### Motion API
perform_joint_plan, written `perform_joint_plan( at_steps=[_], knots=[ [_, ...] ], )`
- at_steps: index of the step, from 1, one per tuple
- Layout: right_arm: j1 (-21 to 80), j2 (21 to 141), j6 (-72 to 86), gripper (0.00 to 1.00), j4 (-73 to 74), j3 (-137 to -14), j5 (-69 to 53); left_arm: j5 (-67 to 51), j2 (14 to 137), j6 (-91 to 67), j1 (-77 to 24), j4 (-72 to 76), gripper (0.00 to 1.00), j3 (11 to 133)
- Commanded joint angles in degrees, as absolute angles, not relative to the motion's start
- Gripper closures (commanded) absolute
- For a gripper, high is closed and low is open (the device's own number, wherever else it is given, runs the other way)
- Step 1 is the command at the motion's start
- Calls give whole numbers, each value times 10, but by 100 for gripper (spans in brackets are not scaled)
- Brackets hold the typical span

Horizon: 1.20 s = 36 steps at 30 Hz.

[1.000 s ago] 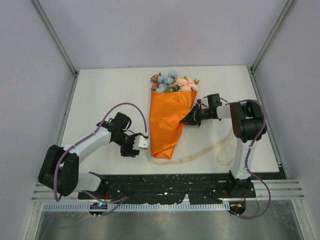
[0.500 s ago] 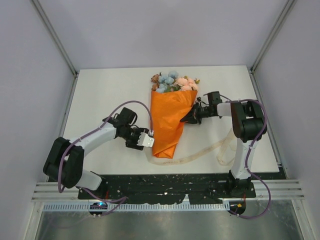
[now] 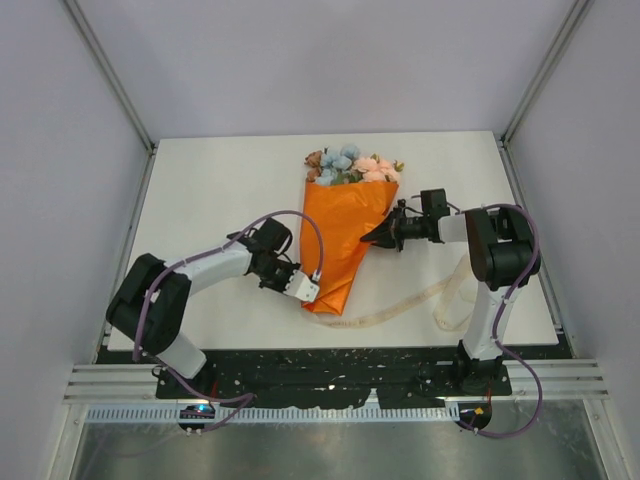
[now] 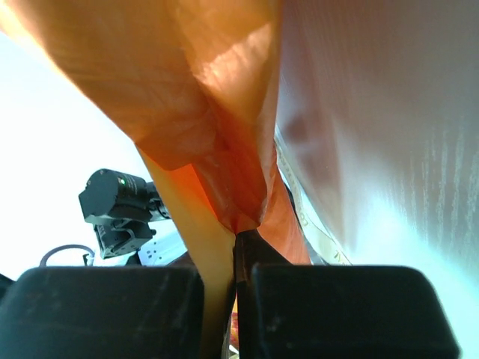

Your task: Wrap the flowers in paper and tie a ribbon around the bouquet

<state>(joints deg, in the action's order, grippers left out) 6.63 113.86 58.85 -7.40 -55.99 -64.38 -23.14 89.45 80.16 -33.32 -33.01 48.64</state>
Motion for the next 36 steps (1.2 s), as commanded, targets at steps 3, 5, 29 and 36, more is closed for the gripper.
perform_joint_plan(
  at_steps=[3, 5, 29, 36],
  knots=[
    [62, 1104, 591, 95, -75, -561, -690, -196, 950, 705, -281, -323, 100, 590],
    [62, 1107, 543, 95, -13, -576, -694, -184, 981, 653, -273, -332, 100, 629],
    [62, 1229, 174, 95, 367, -769, -636, -133, 1023, 490, -40, -519, 100, 753],
    [63, 1235, 165, 94, 378, -787, -627, -115, 1005, 539, -19, -501, 100, 736]
  ],
)
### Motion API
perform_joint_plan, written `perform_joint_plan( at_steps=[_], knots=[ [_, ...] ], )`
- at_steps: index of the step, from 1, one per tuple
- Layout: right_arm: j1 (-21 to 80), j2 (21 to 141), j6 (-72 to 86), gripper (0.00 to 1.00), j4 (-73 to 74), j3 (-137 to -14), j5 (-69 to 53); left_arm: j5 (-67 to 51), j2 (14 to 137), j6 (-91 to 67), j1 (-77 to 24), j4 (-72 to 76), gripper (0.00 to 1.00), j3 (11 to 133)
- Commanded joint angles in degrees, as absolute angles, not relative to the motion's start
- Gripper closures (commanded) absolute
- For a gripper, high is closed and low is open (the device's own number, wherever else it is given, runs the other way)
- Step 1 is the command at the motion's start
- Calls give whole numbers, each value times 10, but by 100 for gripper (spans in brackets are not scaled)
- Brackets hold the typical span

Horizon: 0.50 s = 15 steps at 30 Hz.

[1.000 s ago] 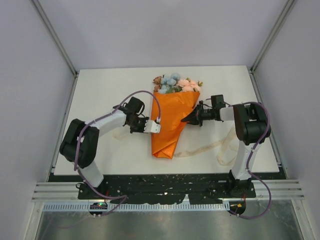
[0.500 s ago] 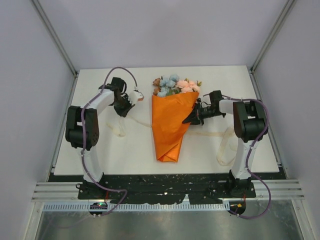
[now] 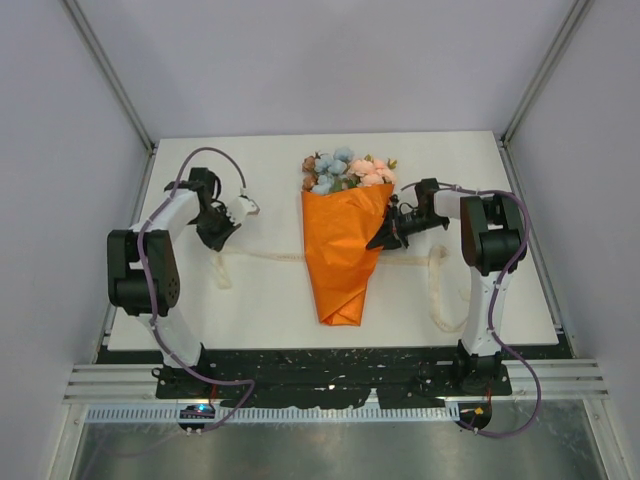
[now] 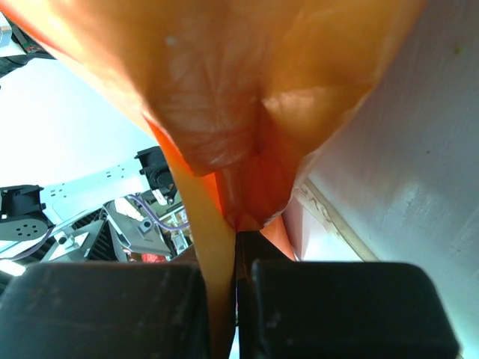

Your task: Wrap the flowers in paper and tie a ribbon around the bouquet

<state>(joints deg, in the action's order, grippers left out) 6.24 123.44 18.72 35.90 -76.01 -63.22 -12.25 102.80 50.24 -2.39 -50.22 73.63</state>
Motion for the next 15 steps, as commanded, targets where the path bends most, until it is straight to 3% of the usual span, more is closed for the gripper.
perform_joint_plan(
  at_steps=[1, 4, 5, 8, 10, 15],
  knots=[
    [63, 1238, 163, 94, 382, -788, -624, -113, 1006, 536, -19, -497, 100, 741],
    [65, 1248, 144, 95, 395, -790, -607, -120, 1012, 524, -18, -497, 100, 770],
    [64, 1254, 142, 95, 399, -793, -605, -134, 1012, 531, -18, -519, 94, 780],
    [65, 1260, 137, 94, 401, -797, -594, -200, 978, 530, 18, -540, 53, 788],
    [65, 1262, 137, 95, 399, -799, -587, -224, 966, 472, 47, -510, 33, 789],
    [65, 1269, 138, 95, 399, -803, -582, -208, 1035, 327, 87, -526, 24, 858]
  ],
)
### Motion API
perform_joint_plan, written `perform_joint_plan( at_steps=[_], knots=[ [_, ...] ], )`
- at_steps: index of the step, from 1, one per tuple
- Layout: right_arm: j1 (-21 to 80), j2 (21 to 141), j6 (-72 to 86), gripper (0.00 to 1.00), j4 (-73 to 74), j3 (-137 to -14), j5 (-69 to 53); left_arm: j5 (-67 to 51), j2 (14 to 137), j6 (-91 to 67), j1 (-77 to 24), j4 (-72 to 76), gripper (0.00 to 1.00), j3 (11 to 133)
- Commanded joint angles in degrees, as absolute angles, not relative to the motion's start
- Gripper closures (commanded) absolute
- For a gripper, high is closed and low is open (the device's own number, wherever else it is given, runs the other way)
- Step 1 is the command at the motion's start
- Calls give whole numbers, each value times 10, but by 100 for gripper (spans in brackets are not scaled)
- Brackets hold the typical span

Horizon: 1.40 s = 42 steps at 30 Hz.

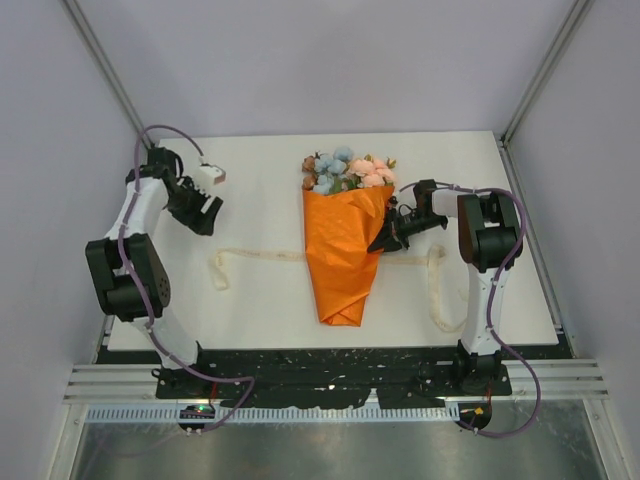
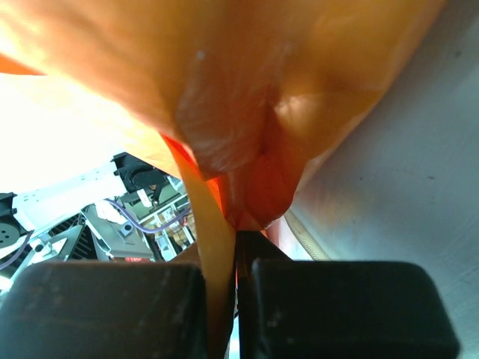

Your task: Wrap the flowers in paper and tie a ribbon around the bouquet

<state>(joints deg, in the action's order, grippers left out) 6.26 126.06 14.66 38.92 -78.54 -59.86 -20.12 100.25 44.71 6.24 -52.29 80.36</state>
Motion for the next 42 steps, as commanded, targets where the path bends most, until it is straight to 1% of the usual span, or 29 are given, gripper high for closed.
perform_joint_plan(
  at_steps=[1, 2, 4, 6, 8, 12, 13, 16, 18, 20, 21, 22, 23, 25, 26, 28, 29, 30, 33, 35, 40, 42],
  knots=[
    [65, 1270, 138, 95, 399, -804, -582, -187, 1055, 312, 87, -523, 24, 864],
    [66, 1270, 138, 95, 400, -804, -582, -169, 1077, 308, 89, -523, 27, 870],
    [65, 1270, 138, 95, 401, -805, -580, -155, 1099, 332, 88, -540, 39, 881],
    [66, 1270, 138, 95, 401, -805, -580, -170, 1090, 381, 88, -547, 42, 856],
    [65, 1273, 140, 95, 401, -806, -580, -187, 1069, 434, 84, -563, 39, 822],
    [66, 1277, 143, 95, 400, -809, -578, -192, 1023, 511, 69, -582, 29, 749],
    [66, 1277, 143, 94, 400, -810, -579, -191, 1014, 521, 62, -580, 25, 734],
    [66, 1277, 144, 95, 399, -809, -576, -180, 988, 537, 35, -560, 22, 686],
    [66, 1277, 146, 95, 399, -809, -577, -158, 985, 538, 14, -537, 22, 663],
    [66, 1277, 146, 95, 399, -810, -575, -127, 990, 527, 5, -509, 26, 648],
    [66, 1276, 146, 95, 399, -810, -575, -125, 995, 522, 5, -509, 30, 651],
    [67, 1276, 146, 95, 399, -810, -575, -120, 1002, 514, 6, -510, 35, 658],
    [66, 1276, 145, 95, 399, -811, -573, -115, 1006, 509, 5, -512, 43, 664],
    [66, 1278, 144, 95, 399, -812, -575, -110, 1010, 512, 5, -519, 51, 667],
    [66, 1279, 144, 95, 399, -813, -575, -102, 1009, 519, 5, -522, 59, 664],
    [66, 1281, 143, 95, 399, -815, -576, -95, 1005, 531, -11, -535, 81, 666],
    [66, 1281, 143, 95, 398, -815, -576, -98, 1001, 532, -11, -547, 93, 673],
    [66, 1281, 144, 95, 398, -816, -576, -111, 997, 527, -8, -558, 100, 688],
    [66, 1282, 144, 95, 395, -818, -577, -199, 975, 526, -9, -631, 100, 759],
    [67, 1282, 144, 95, 395, -816, -578, -238, 956, 518, -35, -644, 100, 787],
    [66, 1279, 141, 95, 395, -815, -578, -290, 943, 464, -131, -626, 100, 824],
    [66, 1279, 141, 94, 395, -816, -578, -268, 933, 445, -161, -594, 100, 817]
  ],
)
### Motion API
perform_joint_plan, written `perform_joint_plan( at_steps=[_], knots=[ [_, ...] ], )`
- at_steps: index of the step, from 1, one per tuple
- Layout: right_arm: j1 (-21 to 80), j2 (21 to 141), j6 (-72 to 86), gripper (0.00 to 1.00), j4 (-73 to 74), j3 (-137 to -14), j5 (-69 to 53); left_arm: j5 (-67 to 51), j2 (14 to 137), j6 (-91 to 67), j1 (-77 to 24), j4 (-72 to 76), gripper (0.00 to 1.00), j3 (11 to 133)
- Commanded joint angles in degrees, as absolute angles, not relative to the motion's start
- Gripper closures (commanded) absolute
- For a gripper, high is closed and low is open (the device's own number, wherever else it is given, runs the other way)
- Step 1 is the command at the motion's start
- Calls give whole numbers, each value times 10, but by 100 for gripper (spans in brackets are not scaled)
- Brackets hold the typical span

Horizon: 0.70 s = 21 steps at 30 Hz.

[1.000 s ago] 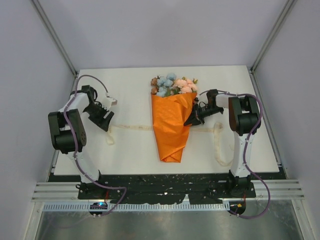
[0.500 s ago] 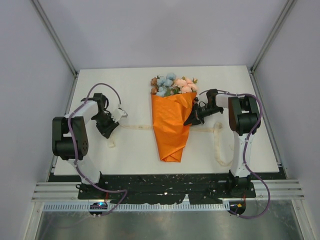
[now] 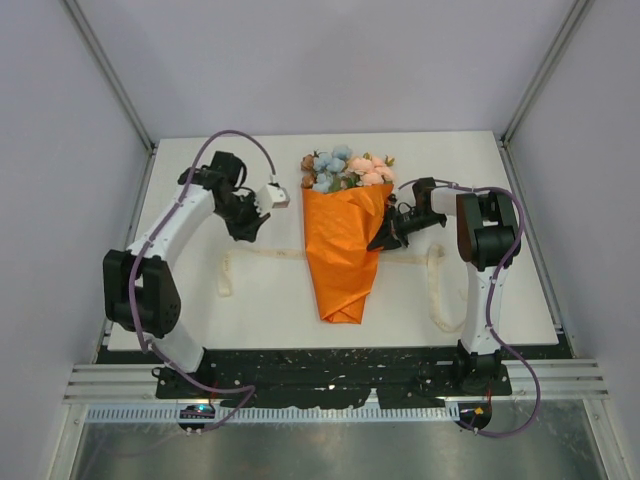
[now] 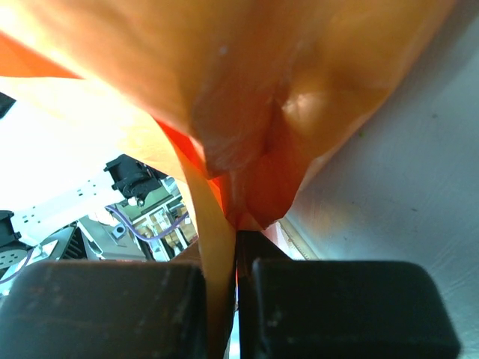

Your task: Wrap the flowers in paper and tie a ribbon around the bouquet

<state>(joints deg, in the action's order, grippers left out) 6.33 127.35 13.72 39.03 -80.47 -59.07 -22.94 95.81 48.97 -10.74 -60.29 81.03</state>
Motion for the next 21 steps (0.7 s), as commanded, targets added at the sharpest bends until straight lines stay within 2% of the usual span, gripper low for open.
perform_joint_plan(
  at_steps=[1, 2, 3, 5, 9, 12, 15, 21],
  knots=[
    [66, 1279, 141, 95, 395, -816, -578, -229, 936, 416, -163, -578, 93, 816],
    [66, 1277, 140, 95, 396, -816, -579, -198, 942, 394, -153, -587, 79, 822],
    [66, 1276, 141, 95, 395, -816, -578, -197, 949, 357, -131, -597, 59, 822],
    [66, 1276, 140, 95, 395, -816, -579, -215, 943, 269, -56, -606, 36, 794],
    [66, 1276, 143, 95, 389, -811, -579, -185, 867, 81, 53, -550, 27, 666],
    [66, 1278, 150, 94, 381, -808, -580, -175, 824, 12, 75, -474, 25, 586],
    [66, 1279, 153, 95, 381, -809, -580, -212, 842, -42, 74, -428, 27, 548],
    [66, 1280, 151, 95, 387, -815, -576, -177, 967, -96, 77, -430, 37, 557]
  ],
)
